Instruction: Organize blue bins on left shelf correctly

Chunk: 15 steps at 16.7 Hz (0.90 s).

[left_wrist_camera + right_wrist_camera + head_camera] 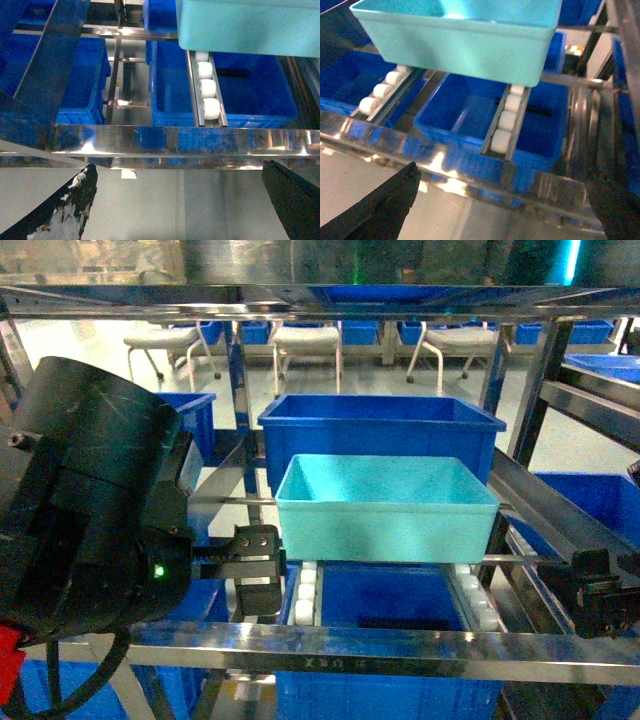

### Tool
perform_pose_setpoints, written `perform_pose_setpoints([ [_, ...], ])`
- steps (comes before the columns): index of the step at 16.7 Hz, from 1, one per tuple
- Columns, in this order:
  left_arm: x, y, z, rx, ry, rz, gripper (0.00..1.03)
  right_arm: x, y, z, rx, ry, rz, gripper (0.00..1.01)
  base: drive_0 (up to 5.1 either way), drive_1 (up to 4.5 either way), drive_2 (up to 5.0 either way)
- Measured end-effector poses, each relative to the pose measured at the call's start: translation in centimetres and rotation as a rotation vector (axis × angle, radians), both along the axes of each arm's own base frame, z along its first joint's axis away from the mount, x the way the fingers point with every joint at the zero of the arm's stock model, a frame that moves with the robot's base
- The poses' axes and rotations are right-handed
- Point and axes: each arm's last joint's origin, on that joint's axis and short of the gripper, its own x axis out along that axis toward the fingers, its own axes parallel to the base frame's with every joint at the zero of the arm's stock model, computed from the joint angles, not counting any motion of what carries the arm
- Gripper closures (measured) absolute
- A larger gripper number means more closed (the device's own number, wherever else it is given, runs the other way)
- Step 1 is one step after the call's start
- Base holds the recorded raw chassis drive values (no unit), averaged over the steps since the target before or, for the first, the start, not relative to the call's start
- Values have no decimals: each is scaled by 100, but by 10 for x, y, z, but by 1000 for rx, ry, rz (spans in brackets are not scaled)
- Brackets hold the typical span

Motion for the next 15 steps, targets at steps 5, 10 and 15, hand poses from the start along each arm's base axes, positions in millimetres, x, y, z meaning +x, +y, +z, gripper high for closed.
perform_pose_setpoints([
  [5, -30, 26, -32, 125, -309, -3, 30, -38, -2, -27, -99, -102, -232, 28, 0, 0, 0],
  [10, -61, 60, 8, 104, -586, 35, 60, -73, -4, 9, -104, -255, -295, 61, 0, 0, 0],
  [15, -105, 87, 32, 89, -676, 33, 101, -117, -4, 41, -87, -367, -302, 99, 0, 0, 0],
])
